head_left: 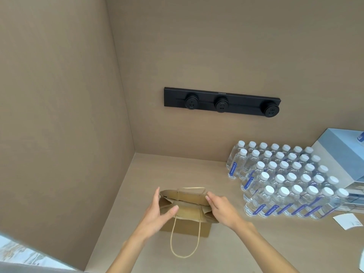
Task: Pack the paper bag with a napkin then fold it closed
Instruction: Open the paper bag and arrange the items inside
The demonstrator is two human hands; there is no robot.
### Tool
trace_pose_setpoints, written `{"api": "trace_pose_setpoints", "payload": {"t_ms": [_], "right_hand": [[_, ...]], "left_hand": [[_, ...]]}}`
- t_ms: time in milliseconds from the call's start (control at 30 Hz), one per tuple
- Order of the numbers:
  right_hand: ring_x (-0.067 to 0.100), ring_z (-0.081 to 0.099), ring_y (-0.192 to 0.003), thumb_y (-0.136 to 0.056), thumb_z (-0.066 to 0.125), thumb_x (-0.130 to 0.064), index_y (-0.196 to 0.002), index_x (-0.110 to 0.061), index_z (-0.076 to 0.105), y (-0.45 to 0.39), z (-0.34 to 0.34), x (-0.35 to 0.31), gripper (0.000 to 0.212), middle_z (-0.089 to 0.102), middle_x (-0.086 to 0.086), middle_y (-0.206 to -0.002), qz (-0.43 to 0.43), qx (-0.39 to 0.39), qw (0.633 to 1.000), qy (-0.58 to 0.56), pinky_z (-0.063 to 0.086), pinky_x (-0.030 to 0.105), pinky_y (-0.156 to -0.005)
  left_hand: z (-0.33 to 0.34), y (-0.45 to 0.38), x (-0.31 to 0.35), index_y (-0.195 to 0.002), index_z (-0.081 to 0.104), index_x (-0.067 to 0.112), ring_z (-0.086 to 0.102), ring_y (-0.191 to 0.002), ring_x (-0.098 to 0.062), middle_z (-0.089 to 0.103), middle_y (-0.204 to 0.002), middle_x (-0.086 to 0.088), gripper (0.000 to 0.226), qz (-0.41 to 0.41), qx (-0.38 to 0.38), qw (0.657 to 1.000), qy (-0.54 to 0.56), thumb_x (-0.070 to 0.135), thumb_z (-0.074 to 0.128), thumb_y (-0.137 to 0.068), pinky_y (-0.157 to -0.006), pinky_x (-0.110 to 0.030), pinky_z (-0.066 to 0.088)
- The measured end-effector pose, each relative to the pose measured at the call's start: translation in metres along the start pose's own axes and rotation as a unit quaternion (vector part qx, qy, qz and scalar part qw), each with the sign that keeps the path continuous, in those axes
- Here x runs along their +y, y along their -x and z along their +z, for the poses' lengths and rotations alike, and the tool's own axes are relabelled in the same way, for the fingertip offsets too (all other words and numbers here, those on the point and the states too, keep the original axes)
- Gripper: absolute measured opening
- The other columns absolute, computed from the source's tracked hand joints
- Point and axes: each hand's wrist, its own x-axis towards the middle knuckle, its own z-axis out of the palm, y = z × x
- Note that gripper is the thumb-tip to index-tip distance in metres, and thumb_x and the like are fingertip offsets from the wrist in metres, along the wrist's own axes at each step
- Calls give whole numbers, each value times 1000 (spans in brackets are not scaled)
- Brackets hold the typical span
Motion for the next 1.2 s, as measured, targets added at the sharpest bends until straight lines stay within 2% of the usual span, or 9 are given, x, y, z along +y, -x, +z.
{"api": "trace_pose_setpoints", "payload": {"t_ms": [100, 167, 233, 367, 600, 767, 933, 1067, 1200], "right_hand": [[23, 46, -61, -107, 29, -40, -75, -34, 30, -3, -6, -5, 33, 45, -2, -61, 1, 2, 1000, -1, 35, 36, -57], [25, 49, -63, -107, 29, -40, -78, -28, 32, -3, -9, -5, 32, 47, 1, -64, 5, -8, 1000, 2, 34, 36, -57], [23, 47, -63, -107, 28, -41, -80, -26, 33, -2, -13, -6, 32, 48, 2, -66, 6, -21, 1000, 7, 32, 33, -54], [20, 44, -63, -107, 27, -42, -80, -26, 34, 0, -20, -8, 32, 47, 2, -68, 4, -44, 999, 16, 30, 32, -53], [30, 56, -76, -106, 33, -41, -91, -22, 49, 12, -29, -12, 29, 51, 0, -70, 18, -56, 998, -17, 35, 35, -61], [13, 56, -98, -102, 50, -34, -128, -27, 49, 25, -32, -26, 28, 65, -5, -113, 44, -33, 998, -34, 41, 26, -79], [16, 48, -86, -94, 54, -31, -95, -26, 43, 51, -36, -60, 12, 49, -10, -94, 26, 75, 993, 88, 39, 29, -69], [25, 56, -79, -92, 48, -42, -76, -23, 46, 69, -33, -85, 25, 59, -6, -83, 78, 11, 993, 84, 45, 33, -69], [28, 62, -94, -97, 41, -39, -81, -24, 55, 62, -26, -102, 26, 62, 0, -96, 2, -11, 998, 58, 48, 35, -74]], "left_hand": [[8, -3, 3, -160, 0, 28, 28, -150, -23, 31, -163, -4, 112, -28, 48, 994, -90, 66, 67, -79, -118, -39, 28], [10, -6, 6, -156, 23, 19, 47, -139, -27, 51, -151, -8, 90, -40, 91, 982, -159, 62, 61, -86, -114, -38, 39], [11, -6, 12, -132, 48, 18, 61, -119, -28, 69, -126, -6, 62, -37, 123, 963, -236, 61, 57, -88, -101, -39, 50], [15, -3, 25, -116, 58, 17, 61, -112, -29, 71, -110, -6, 53, -31, 172, 911, -373, 62, 42, -95, -90, -39, 48], [23, -5, 32, -130, 49, 12, 70, -103, -29, 75, -104, -5, 53, -6, 190, 881, -433, 55, 39, -100, -79, -36, 53], [20, -4, 34, -123, 57, 17, 70, -102, -29, 76, -105, -4, 45, 8, 178, 864, -471, 50, 35, -103, -77, -34, 50], [16, -1, 38, -140, 46, 27, 70, -101, -32, 75, -103, -7, 41, 12, 184, 880, -438, 43, 34, -104, -75, -35, 49], [10, 2, 42, -149, 37, 34, 68, -105, -32, 74, -109, -8, 45, 1, 178, 892, -416, 40, 34, -104, -80, -38, 51], [9, 7, 45, -148, 34, 43, 68, -106, -32, 74, -111, -8, 45, 7, 162, 896, -412, 38, 36, -104, -83, -38, 52]]}}
